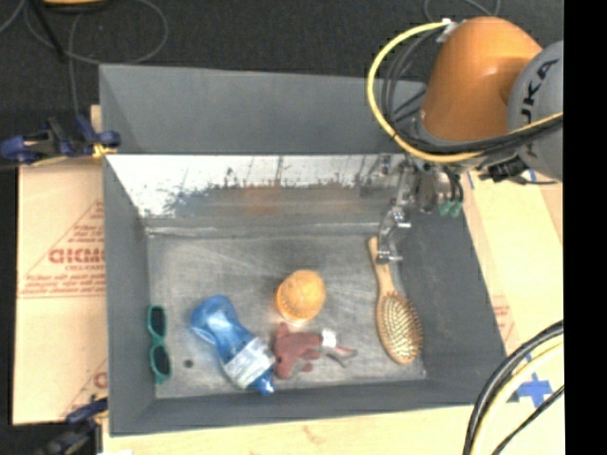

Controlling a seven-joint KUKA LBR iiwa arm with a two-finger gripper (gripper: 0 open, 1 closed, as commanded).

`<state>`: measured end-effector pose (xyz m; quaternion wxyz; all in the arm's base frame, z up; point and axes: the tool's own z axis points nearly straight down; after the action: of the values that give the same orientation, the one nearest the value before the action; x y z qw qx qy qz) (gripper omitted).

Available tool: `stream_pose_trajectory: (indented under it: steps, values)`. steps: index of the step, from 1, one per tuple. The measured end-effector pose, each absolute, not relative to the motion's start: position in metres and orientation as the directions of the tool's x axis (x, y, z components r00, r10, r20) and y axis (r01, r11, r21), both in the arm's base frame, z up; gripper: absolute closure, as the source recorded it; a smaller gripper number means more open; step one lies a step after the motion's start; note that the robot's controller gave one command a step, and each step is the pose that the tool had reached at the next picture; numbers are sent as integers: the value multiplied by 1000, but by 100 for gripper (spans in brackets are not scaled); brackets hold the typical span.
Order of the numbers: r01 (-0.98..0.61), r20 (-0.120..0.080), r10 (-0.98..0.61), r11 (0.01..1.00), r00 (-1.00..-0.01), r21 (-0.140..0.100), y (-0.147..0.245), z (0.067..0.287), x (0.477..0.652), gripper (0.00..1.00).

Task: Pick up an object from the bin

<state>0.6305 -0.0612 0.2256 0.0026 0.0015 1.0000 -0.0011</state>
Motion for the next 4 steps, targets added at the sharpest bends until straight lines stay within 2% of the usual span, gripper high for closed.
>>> stream_pose_trajectory:
  steps: [1,2,3,4]
  values:
    - [-12,-9,-12,1000,-1000,-3,-33,169,611,0]
    - [136,0,136,991,-991,1,-14,138,610,0]
    - [-67,-6,-67,998,-998,-14,31,106,593,100]
    - [-67,-6,-67,998,-998,-14,31,106,593,100]
